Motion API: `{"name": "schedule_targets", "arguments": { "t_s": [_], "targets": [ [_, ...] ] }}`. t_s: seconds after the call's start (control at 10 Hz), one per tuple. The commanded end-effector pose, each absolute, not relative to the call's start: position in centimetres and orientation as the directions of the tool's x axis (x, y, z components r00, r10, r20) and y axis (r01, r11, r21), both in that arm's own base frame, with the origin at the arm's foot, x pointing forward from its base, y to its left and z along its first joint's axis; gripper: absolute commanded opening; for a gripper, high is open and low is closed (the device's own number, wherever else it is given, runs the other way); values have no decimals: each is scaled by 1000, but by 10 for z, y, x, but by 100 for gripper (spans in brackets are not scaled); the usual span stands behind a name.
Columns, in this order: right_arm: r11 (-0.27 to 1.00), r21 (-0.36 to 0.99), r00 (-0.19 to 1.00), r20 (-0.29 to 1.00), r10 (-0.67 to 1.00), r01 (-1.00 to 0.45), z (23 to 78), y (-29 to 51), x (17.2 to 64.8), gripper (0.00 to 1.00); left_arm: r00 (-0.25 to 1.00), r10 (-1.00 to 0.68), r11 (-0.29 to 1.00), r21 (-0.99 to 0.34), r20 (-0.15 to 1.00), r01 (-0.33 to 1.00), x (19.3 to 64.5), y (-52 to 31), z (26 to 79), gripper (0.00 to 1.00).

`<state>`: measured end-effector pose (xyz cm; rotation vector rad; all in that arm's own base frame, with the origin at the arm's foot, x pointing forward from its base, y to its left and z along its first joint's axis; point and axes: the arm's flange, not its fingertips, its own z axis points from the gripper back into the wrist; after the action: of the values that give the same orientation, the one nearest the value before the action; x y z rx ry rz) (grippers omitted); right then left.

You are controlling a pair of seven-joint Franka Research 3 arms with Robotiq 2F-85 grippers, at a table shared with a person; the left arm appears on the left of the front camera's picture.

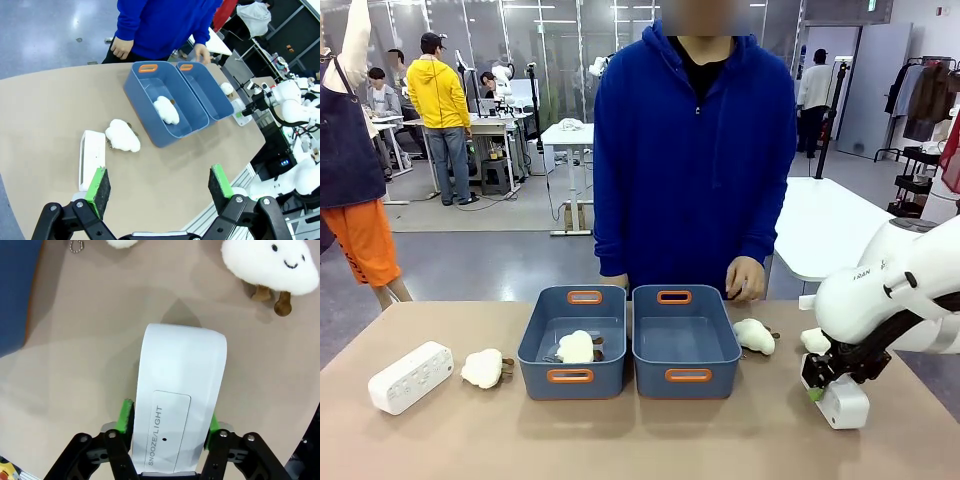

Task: Sort the digital clocks into the basket.
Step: Pick up the Digital clock from the table and place it into the empty Plastic storage basket.

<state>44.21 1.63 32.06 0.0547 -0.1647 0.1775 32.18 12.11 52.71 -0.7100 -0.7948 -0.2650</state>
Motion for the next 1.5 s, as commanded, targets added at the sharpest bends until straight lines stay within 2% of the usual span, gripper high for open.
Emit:
{"name": "schedule_targets", "arguments": {
  "t_s": [0.0,0.1,0.4,0.6,1.0,1.4],
  "targets": [
    [987,29,971,188,147,-155,329,22,440,0,670,30,725,-477,742,496,324,123,529,100],
    [985,42,969,193,154,-165,343,19,437,15,670,30,725,-477,742,496,324,123,529,100],
    [954,114,929,284,237,-278,420,3,409,15,670,30,725,-477,742,496,324,123,529,100],
    [891,242,883,378,277,-383,467,-37,387,15,670,30,725,-477,742,496,324,123,529,100],
    [822,396,841,512,172,-409,499,-116,369,15,670,30,725,-477,742,496,324,123,529,100],
    [799,409,823,540,177,-440,500,-118,370,15,670,30,725,-477,742,496,324,123,529,100]
  ]
}}
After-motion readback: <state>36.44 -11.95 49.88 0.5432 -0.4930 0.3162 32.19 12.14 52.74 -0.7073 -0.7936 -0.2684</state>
